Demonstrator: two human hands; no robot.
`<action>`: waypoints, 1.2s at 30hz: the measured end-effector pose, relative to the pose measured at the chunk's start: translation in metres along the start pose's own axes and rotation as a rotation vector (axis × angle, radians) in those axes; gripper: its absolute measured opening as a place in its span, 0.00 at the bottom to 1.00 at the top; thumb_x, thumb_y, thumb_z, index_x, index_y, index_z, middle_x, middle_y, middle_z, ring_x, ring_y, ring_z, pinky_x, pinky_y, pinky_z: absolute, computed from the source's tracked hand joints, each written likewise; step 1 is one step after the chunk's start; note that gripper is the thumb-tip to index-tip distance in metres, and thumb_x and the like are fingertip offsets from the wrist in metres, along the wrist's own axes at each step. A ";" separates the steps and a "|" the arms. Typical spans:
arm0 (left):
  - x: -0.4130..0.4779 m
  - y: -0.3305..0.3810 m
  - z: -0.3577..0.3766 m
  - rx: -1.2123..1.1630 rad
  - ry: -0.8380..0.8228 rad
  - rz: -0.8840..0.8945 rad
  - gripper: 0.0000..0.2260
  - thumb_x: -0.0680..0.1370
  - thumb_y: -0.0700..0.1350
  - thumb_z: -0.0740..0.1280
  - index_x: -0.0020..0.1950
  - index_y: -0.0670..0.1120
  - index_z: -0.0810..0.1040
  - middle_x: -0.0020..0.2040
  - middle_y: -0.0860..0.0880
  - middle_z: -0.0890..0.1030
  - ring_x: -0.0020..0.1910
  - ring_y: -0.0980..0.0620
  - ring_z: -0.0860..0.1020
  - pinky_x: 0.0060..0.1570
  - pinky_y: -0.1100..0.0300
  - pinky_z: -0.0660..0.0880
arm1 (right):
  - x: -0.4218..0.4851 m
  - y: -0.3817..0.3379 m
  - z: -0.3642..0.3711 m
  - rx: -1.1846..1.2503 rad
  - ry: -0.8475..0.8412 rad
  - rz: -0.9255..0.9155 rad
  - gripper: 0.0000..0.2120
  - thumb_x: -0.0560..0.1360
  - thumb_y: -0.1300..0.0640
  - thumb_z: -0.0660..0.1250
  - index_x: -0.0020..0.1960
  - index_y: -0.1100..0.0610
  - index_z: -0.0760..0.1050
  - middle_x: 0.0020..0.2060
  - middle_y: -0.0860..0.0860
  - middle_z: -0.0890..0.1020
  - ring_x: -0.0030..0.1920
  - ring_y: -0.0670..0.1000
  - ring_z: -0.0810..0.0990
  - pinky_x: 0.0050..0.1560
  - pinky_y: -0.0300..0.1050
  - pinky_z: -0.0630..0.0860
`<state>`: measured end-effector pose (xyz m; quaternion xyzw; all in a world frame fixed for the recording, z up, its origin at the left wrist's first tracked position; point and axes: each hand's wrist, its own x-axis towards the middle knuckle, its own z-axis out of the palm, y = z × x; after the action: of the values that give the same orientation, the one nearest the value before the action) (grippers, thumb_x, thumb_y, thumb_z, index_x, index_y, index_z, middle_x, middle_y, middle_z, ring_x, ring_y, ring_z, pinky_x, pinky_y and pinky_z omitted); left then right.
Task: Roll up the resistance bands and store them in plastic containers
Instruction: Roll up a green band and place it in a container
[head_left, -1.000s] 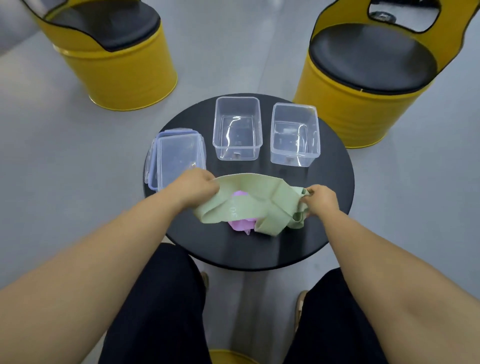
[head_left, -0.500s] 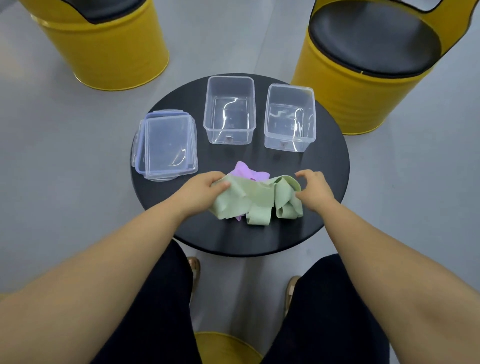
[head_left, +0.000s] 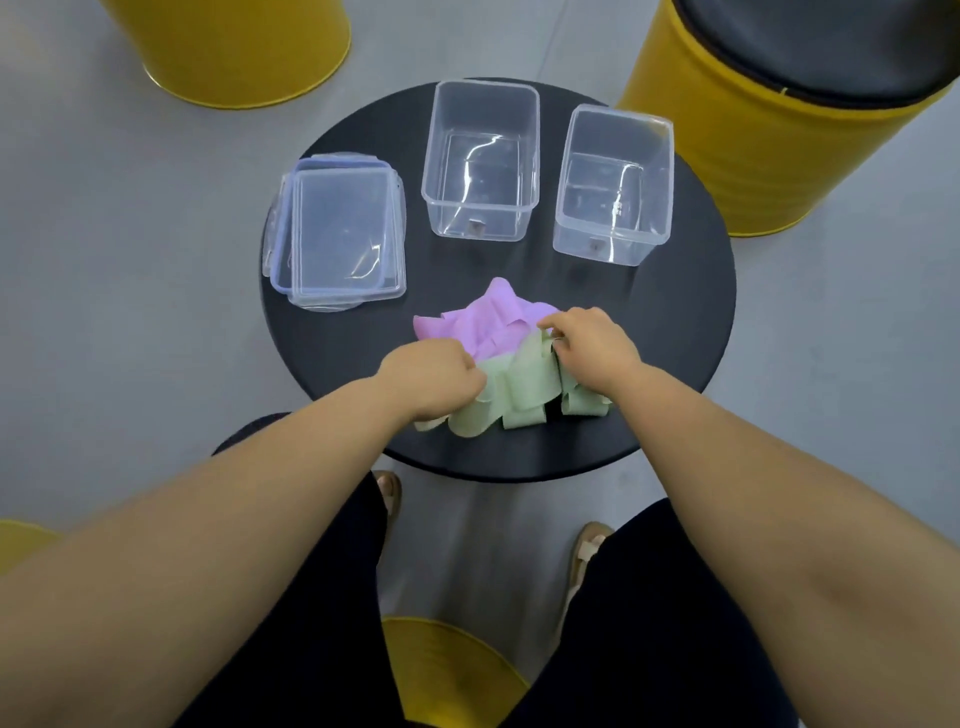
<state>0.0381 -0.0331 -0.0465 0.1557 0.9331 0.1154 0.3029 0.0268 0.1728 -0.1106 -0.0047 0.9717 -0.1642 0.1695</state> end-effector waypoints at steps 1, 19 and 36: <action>0.004 0.003 0.004 -0.012 0.044 -0.023 0.18 0.78 0.49 0.55 0.28 0.47 0.64 0.28 0.50 0.67 0.33 0.49 0.67 0.30 0.59 0.59 | 0.002 0.002 0.002 0.001 0.004 0.013 0.19 0.79 0.61 0.54 0.67 0.50 0.71 0.60 0.52 0.76 0.62 0.57 0.68 0.57 0.52 0.70; 0.039 0.020 0.028 -0.039 0.119 0.087 0.05 0.77 0.47 0.61 0.44 0.54 0.75 0.42 0.53 0.77 0.43 0.51 0.73 0.34 0.61 0.65 | 0.002 0.016 -0.019 0.229 0.116 0.211 0.08 0.76 0.53 0.63 0.50 0.47 0.80 0.44 0.43 0.79 0.48 0.48 0.76 0.43 0.43 0.73; -0.041 0.004 -0.037 -1.078 0.221 0.108 0.07 0.70 0.43 0.67 0.32 0.52 0.74 0.32 0.54 0.72 0.31 0.55 0.69 0.33 0.62 0.65 | -0.021 0.044 -0.038 0.444 0.273 0.536 0.16 0.77 0.62 0.56 0.61 0.51 0.74 0.58 0.54 0.77 0.51 0.56 0.76 0.46 0.47 0.74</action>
<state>0.0483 -0.0482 0.0053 0.0133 0.7589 0.6078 0.2335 0.0366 0.2273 -0.0842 0.3085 0.8930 -0.3197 0.0721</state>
